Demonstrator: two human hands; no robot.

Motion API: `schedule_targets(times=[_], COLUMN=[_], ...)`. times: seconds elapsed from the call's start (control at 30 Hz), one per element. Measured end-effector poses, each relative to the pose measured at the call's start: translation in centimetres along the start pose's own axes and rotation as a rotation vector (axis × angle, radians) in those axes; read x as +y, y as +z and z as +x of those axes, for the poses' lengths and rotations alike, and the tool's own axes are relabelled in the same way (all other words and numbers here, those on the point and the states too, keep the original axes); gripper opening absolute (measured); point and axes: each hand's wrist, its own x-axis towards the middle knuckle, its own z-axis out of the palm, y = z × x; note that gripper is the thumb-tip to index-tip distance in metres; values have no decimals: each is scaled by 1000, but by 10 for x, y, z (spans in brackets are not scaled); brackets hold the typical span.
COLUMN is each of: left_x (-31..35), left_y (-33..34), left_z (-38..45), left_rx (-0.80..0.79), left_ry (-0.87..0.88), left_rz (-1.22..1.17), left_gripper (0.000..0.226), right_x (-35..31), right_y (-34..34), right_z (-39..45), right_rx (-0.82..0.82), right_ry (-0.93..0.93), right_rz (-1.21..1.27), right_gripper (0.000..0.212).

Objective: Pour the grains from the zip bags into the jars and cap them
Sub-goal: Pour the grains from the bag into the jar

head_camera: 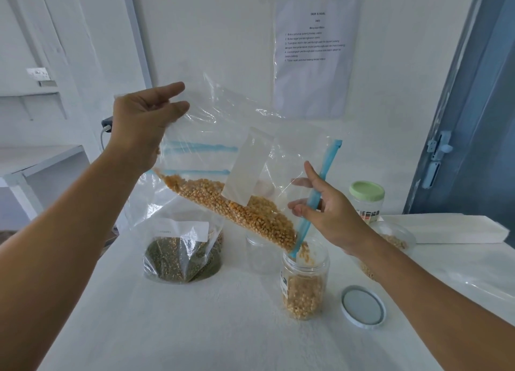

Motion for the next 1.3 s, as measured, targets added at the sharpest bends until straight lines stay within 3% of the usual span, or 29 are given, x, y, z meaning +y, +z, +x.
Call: schedule_targets(times=[1.3], left_x=[10], left_y=[10], left_z=[-7], left_rx=[27], left_ry=[-44], left_rz=[-11], left_gripper=[37], right_x=[6], right_y=[-2], right_z=[-1], right_rx=[13], right_ry=[-10], right_rz=[-6], right_gripper=[86])
